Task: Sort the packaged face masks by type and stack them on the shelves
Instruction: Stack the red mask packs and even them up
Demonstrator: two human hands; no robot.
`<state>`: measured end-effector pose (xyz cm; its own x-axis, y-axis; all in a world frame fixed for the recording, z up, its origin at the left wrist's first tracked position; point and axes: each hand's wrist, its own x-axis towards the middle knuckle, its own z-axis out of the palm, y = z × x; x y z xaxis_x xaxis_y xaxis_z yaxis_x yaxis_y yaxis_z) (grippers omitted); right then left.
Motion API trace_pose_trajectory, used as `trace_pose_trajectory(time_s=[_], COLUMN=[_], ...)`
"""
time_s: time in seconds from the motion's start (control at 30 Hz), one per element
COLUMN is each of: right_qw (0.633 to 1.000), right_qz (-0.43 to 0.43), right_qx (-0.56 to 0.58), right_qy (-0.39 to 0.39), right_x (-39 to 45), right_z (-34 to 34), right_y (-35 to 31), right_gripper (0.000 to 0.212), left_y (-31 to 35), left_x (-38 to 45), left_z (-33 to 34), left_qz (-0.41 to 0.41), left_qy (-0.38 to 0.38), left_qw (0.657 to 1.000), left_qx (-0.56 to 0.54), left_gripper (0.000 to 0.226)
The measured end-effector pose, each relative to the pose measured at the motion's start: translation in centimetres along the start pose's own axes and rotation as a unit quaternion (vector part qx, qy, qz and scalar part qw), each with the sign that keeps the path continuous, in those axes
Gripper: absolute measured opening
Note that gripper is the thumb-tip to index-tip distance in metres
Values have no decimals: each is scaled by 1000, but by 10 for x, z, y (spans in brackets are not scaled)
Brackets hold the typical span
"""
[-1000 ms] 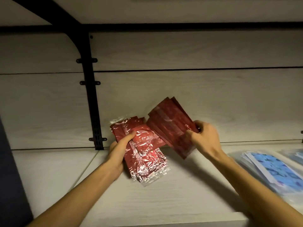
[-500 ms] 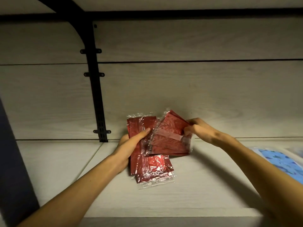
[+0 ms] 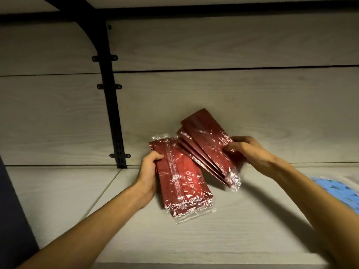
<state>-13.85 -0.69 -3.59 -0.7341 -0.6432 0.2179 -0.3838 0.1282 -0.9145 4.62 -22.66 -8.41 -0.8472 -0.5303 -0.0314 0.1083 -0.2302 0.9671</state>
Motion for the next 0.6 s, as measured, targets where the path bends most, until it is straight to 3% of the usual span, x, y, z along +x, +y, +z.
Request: trace_pose_trajectory(time_s=[0.1, 0.27, 0.43, 0.6], right_qw=[995, 988, 981, 960], right_qz=[23, 66, 113, 168], right_qx=[95, 135, 146, 202], right_qy=[9, -39, -64, -101], right_x=[-5, -15, -23, -27], right_z=[8, 36, 59, 68], right_y=[0, -3, 5, 5], right_gripper=[20, 25, 19, 43], left_y=[-4, -3, -1, -2], left_x=[0, 1, -5, -8], left_z=[-1, -1, 0, 2], left_qz=[-5, 16, 62, 74], left_qy=[-2, 14, 18, 25], left_qw=[999, 998, 996, 995], left_qx=[51, 64, 65, 57], left_gripper=[21, 44, 31, 15])
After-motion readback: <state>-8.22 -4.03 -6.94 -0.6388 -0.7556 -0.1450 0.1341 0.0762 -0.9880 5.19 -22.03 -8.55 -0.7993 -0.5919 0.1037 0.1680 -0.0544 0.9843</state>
